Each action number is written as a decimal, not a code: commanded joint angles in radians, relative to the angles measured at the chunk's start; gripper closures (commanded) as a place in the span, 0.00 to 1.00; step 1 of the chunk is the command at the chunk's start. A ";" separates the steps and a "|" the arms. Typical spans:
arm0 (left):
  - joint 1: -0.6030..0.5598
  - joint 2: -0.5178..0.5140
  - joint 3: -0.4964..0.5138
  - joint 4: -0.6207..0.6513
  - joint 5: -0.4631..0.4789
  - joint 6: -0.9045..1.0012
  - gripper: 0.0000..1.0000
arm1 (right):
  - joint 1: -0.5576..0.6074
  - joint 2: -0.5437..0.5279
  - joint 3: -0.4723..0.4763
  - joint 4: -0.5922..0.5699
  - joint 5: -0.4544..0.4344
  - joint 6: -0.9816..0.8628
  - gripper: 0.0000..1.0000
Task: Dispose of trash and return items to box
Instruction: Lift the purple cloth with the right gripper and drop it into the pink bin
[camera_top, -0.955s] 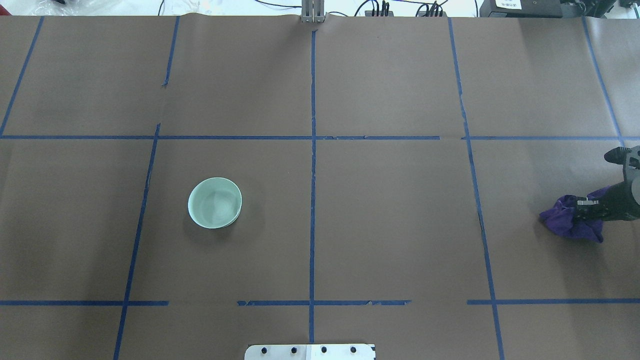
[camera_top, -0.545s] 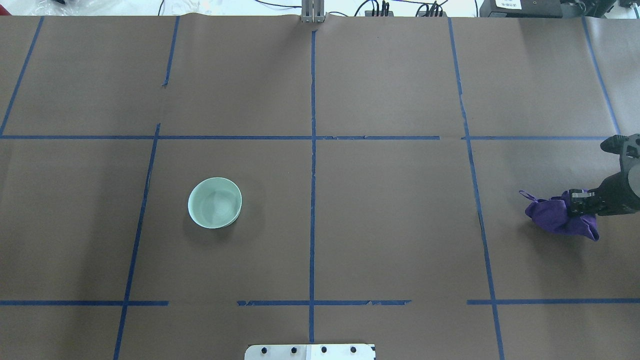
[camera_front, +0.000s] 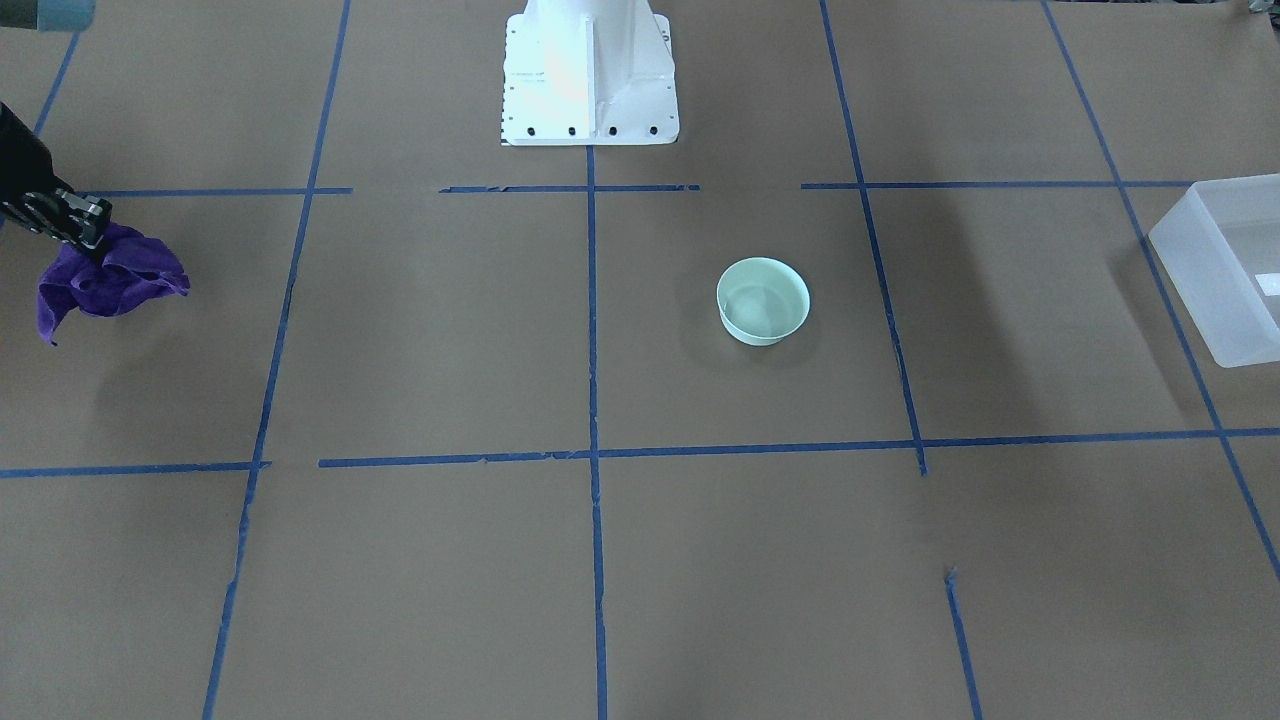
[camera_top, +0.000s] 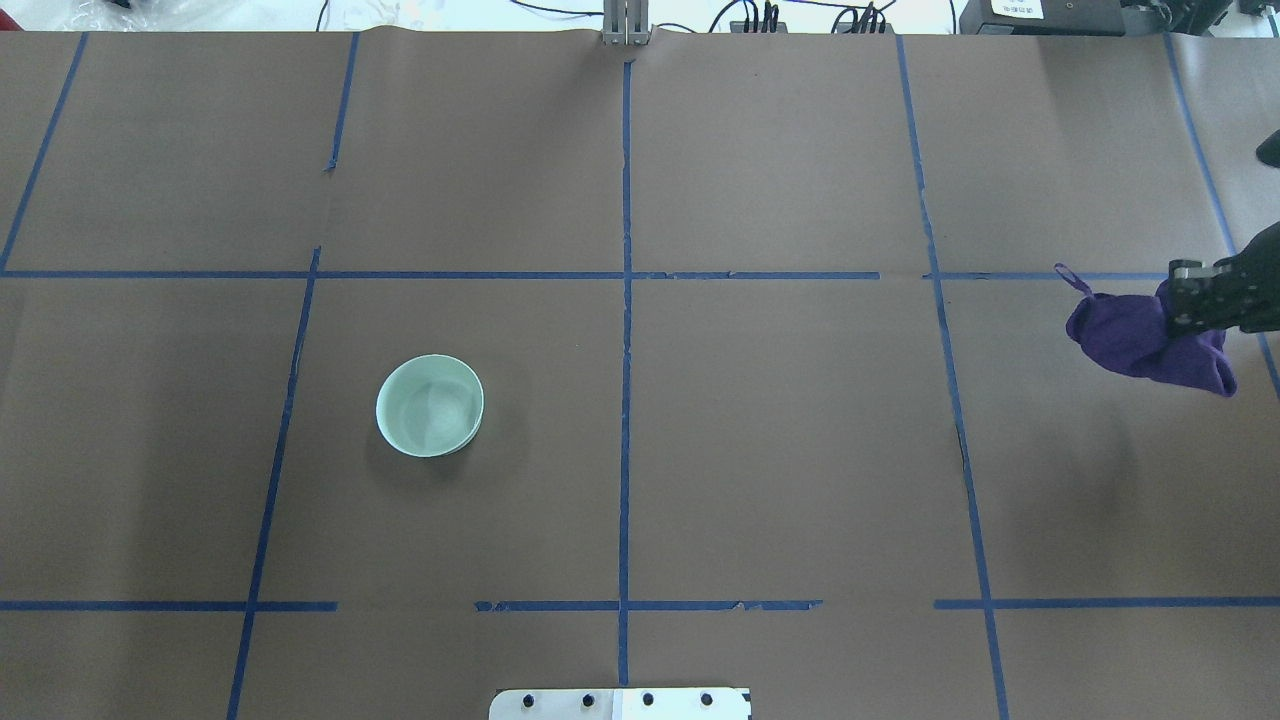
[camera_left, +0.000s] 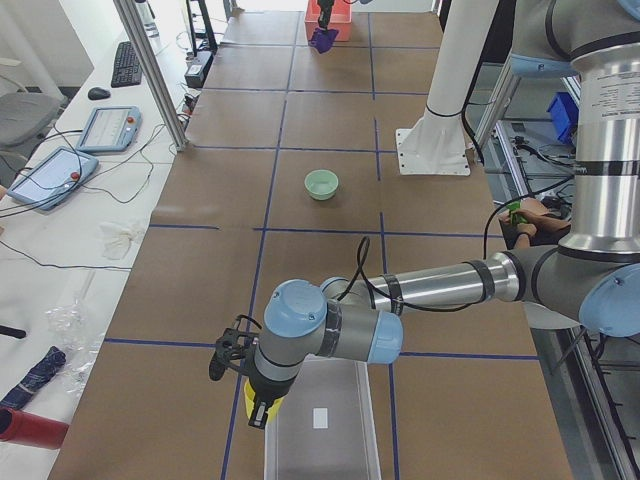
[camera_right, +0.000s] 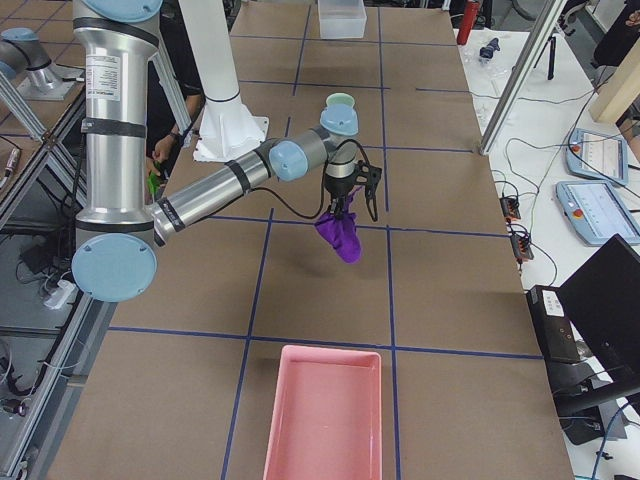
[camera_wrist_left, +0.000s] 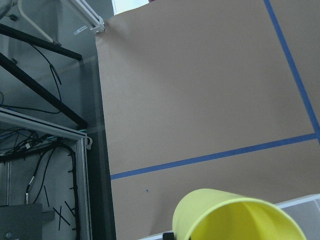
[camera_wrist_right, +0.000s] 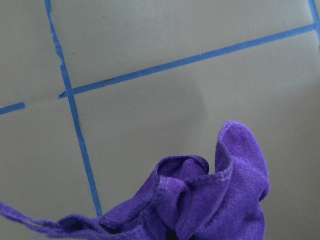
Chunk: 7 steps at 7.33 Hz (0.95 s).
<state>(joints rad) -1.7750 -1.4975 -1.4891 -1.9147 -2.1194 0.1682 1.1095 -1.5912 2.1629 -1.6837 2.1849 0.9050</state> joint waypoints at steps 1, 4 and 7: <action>0.044 0.039 0.007 -0.001 -0.051 -0.059 1.00 | 0.151 0.112 0.038 -0.204 0.010 -0.191 1.00; 0.233 0.069 0.036 -0.006 -0.238 -0.160 1.00 | 0.298 0.157 0.048 -0.301 0.010 -0.403 1.00; 0.272 0.069 0.156 -0.114 -0.272 -0.161 1.00 | 0.390 0.155 0.074 -0.335 0.010 -0.532 1.00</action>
<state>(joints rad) -1.5185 -1.4287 -1.3844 -1.9787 -2.3782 0.0090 1.4631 -1.4359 2.2220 -1.9974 2.1951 0.4260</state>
